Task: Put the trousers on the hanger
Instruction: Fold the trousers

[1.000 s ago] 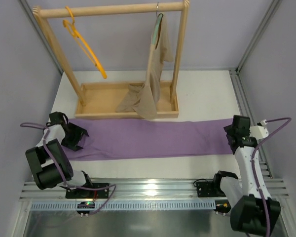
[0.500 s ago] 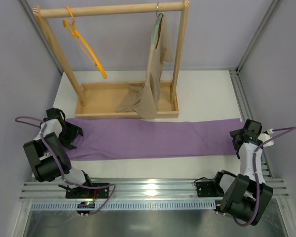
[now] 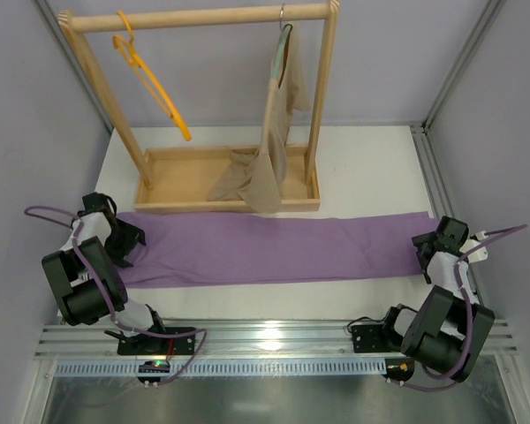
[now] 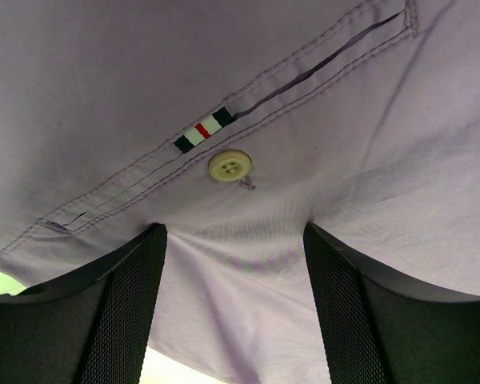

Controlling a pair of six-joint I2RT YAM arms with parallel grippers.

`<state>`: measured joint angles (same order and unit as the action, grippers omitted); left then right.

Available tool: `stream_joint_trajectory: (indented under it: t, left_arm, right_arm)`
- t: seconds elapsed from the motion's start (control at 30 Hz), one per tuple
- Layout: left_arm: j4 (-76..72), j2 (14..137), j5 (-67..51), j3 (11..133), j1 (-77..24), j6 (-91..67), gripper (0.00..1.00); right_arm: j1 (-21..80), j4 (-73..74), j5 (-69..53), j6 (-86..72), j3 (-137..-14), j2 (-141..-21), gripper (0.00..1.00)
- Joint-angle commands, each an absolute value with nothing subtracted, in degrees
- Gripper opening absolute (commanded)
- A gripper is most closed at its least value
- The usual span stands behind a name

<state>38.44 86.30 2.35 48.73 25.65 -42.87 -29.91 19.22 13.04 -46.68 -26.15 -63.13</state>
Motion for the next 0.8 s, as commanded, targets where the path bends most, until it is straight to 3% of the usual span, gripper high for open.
stream_joint_trajectory:
  t: [0.0, 0.07, 0.27, 0.33, 0.4, 0.57, 0.77]
  left_arm:
    - [38.58, 86.66, 5.27, 49.13, 26.28, -41.75, 0.7]
    - [38.58, 86.57, 5.27, 49.13, 26.28, -41.75, 0.7]
    - [38.32, 86.66, 4.57, 49.13, 26.28, -41.75, 0.7]
    - [38.06, 85.96, 4.05, 49.31, 26.19, -41.31, 0.68]
    - [37.44, 84.73, 3.96, 49.48, 24.44, -40.87, 0.68]
    - [38.93, 81.66, 3.25, 51.68, 18.12, -41.04, 0.68]
    - [39.72, 74.98, 5.71, 55.54, 17.31, -42.1, 0.71]
  right_arm:
    - [-30.32, 15.74, 10.81, -45.44, -26.54, -66.61, 0.84]
    - [-30.32, 14.25, 9.5, -44.74, -26.54, -66.88, 0.77]
    - [-30.32, 13.1, 12.39, -43.69, -26.19, -66.53, 0.28]
    - [-30.32, 13.44, 13.7, -42.9, -27.24, -66.97, 0.2]
    - [-30.41, 13.71, 14.94, -42.1, -28.82, -67.24, 0.05]
    - [-30.41, 19.77, 22.22, -39.65, -34.01, -67.24, 0.04]
    - [-28.58, 25.13, 26.89, -33.5, -39.19, -64.6, 0.04]
